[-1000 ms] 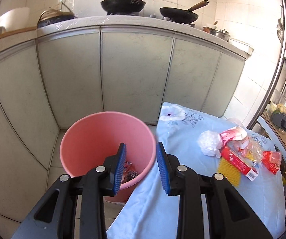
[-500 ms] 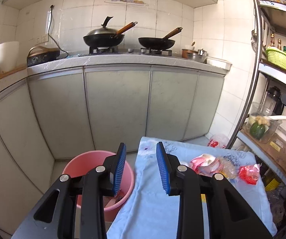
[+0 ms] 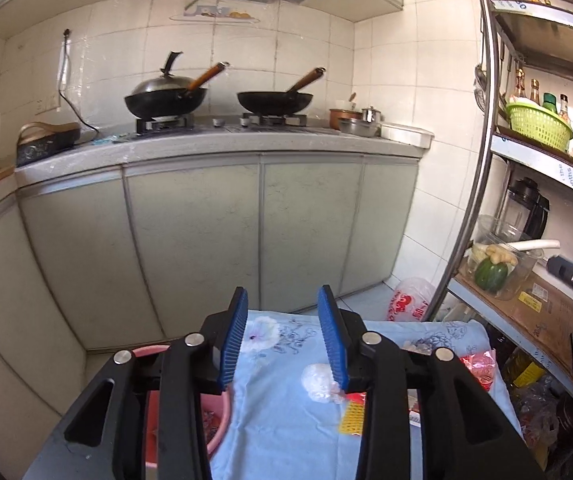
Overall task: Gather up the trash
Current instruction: 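Move both open tools back to the table toward the clear plastic bag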
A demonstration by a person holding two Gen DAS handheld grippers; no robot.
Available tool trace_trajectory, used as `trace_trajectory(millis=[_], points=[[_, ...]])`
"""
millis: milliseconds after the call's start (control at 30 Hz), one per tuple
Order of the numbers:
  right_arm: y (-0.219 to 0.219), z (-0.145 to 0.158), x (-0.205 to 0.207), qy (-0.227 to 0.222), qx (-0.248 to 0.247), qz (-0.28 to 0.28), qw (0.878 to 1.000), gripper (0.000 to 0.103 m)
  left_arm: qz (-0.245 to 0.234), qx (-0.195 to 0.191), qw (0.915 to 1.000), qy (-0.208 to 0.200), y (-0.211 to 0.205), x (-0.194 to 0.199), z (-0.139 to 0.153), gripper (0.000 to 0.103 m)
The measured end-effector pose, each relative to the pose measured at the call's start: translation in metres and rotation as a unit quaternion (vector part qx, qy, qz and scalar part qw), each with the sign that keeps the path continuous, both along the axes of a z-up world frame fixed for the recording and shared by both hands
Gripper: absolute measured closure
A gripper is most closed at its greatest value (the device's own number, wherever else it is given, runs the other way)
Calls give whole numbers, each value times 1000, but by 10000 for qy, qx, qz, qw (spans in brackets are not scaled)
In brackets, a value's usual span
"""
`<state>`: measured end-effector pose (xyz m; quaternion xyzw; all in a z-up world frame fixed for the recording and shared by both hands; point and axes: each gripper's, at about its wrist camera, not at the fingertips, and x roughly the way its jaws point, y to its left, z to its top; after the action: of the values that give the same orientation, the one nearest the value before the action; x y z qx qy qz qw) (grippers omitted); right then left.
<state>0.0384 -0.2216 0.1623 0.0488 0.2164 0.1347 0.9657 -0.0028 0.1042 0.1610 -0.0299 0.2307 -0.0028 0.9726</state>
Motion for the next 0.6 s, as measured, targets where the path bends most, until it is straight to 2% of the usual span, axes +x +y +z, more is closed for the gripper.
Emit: trace_trajectory(millis=[67,200,367,467,600], points=[[0,-16,2,127,-190,-173,9996,51,-201,-57,9997,115,-11,14,-15,66],[-2,-48,7,387,-601,-475,9963,49,-531,-89,9981,311,-35,36,-48,66],[-18,-72,10,618,-466,-582,9953,49,-920,-12,9939,615,-59,50,-89,66],[-31,-82,11,633,-271,-503,9964,49,-949,96,9927,740,-61,56,-108,66],[-48,-94,11,615,-102,-653,9959,49,-921,-63,9908,992,-51,69,-128,65]])
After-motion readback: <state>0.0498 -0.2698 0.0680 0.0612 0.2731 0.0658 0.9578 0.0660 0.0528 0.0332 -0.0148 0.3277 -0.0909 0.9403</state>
